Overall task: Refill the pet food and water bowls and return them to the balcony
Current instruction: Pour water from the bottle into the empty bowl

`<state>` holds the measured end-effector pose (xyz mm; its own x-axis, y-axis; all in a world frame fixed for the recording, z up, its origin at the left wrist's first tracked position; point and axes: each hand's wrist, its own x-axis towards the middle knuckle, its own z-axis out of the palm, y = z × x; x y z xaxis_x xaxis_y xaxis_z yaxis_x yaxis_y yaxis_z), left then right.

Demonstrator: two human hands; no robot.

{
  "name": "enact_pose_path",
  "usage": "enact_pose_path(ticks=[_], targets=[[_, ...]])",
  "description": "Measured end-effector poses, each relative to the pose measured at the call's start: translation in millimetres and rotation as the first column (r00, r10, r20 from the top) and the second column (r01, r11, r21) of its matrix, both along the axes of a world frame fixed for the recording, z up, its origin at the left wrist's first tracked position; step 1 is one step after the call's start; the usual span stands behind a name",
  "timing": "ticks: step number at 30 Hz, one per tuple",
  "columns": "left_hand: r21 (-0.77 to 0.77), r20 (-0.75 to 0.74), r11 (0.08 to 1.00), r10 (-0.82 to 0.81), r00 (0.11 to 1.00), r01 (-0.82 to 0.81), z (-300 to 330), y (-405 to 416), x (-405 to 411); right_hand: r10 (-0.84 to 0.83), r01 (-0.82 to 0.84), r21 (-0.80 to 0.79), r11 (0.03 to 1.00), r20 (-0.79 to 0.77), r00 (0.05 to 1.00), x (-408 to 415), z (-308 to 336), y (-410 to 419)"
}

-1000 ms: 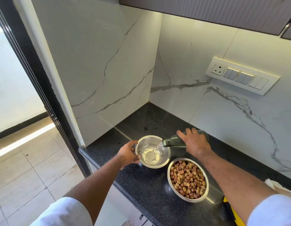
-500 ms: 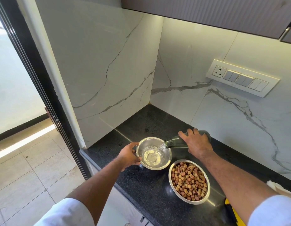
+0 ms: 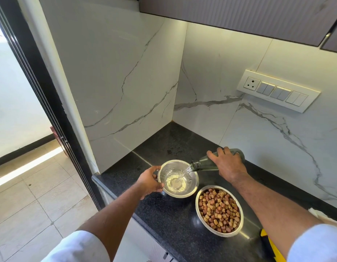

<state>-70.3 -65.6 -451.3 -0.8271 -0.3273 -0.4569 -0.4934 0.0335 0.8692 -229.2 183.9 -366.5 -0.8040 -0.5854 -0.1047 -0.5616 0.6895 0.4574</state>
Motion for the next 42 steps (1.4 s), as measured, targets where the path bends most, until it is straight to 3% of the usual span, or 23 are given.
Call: enact_pose_path(ticks=[42], targets=[[0.041, 0.011, 0.999, 0.008, 1.000, -0.008, -4.3, -6.5, -1.9, 0.014, -0.014, 0.005, 1.000, -0.034, 0.999, -2.7, 5.6, -6.0]])
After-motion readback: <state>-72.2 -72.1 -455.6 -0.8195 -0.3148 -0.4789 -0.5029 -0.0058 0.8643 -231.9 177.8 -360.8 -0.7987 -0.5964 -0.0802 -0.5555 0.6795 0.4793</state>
